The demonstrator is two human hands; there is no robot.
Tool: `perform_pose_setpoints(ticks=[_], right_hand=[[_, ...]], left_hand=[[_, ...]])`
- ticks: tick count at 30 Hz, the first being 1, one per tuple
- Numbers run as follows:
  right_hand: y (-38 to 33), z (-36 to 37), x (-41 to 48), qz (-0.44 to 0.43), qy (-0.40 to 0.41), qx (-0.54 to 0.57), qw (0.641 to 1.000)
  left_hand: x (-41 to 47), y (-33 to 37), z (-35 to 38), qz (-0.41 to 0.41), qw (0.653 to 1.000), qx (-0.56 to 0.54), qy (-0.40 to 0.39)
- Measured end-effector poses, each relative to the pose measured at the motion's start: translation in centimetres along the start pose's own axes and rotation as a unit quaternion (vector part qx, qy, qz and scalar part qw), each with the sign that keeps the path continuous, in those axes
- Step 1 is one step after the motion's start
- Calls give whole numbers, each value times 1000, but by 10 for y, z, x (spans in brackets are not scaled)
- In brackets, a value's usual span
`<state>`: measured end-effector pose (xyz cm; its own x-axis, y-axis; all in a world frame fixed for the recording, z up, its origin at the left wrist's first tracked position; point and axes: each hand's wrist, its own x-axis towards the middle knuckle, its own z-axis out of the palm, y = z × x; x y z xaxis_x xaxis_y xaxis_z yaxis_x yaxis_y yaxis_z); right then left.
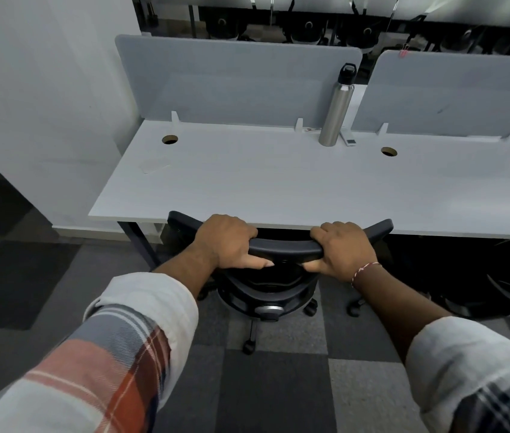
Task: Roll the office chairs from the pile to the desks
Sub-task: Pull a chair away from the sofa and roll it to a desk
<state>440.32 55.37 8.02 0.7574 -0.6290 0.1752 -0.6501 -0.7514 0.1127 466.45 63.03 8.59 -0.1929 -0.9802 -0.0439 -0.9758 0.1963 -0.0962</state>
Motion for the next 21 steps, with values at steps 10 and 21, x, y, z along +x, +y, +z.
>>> perform_pose_setpoints(ticks=[10, 21], right_hand=[[-42, 7, -46, 111, 47, -7, 993], [-129, 13, -81, 42, 32, -2, 999]], left_hand=[[-43, 41, 12, -90, 991, -9, 102], [-126, 85, 46, -115, 990, 2, 83]])
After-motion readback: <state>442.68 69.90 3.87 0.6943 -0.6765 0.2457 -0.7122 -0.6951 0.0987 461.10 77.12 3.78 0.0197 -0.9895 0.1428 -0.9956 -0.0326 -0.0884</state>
